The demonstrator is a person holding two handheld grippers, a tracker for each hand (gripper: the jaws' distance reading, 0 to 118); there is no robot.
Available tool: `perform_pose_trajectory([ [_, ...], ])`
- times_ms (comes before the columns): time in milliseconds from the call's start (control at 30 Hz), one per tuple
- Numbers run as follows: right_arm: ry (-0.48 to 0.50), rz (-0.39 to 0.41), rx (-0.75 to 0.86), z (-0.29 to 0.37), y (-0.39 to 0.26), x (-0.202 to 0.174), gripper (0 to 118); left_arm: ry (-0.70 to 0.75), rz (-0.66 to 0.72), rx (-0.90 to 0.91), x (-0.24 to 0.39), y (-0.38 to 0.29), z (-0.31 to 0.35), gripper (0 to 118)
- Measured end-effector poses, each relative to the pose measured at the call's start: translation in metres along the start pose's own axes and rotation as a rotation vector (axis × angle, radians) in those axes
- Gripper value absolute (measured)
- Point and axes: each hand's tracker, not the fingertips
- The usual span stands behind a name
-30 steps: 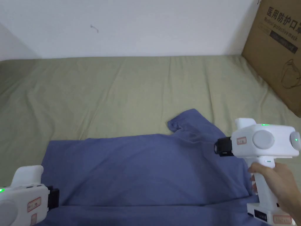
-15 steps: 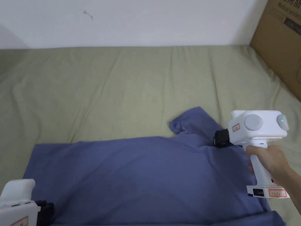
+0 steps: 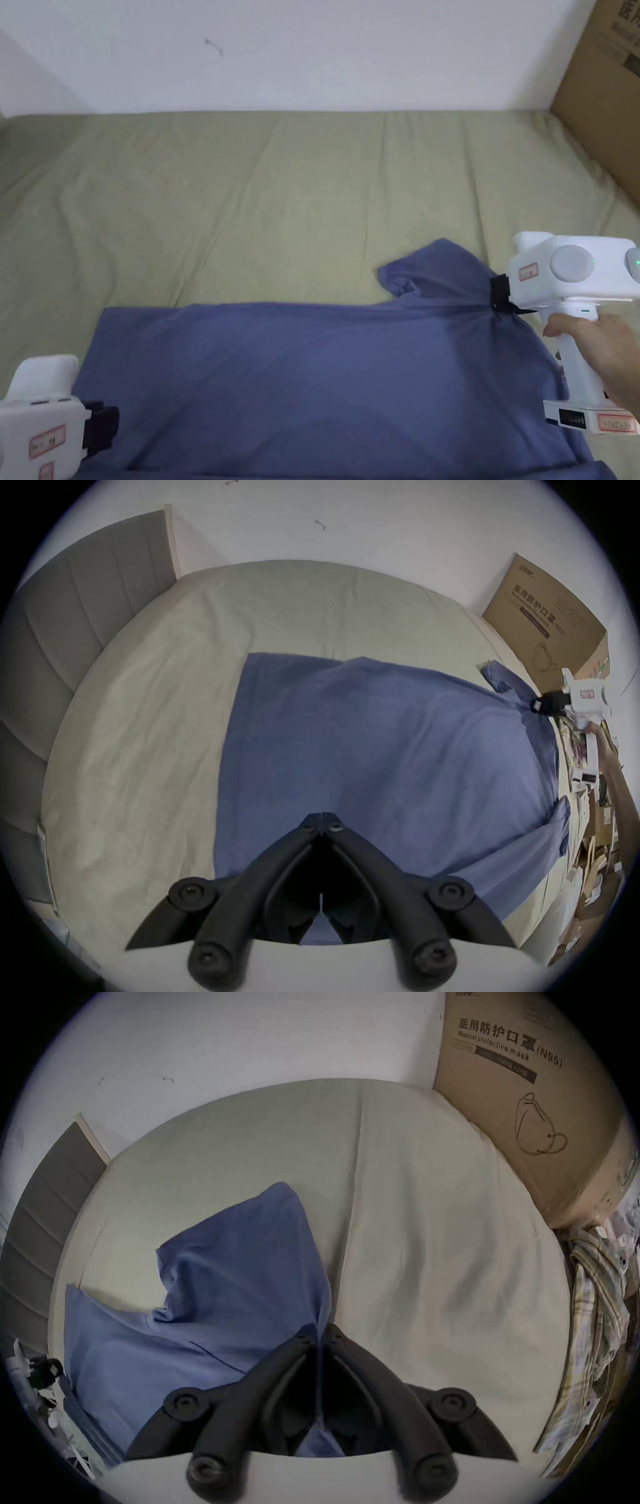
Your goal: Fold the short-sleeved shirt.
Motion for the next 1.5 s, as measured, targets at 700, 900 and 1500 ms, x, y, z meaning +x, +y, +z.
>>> perform_pose_trajectory([
  [700, 0.013, -0.015, 0.007, -0.014, 0.007, 0.027, 4, 0.065, 0.078, -0.074, -0.038, 0.132, -0.135, 78],
  [900, 0.034, -0.028, 0.005, -0.013, 0.006, 0.028, 4, 0.028, 0.106, 0.006, -0.045, 0.138, -0.124, 2],
  [1500, 0.043, -0.013, 0.16, 0.143, -0.055, 0.024, 4, 0.077, -0.06, 0.155, -0.019, 0.073, 0.055, 2],
])
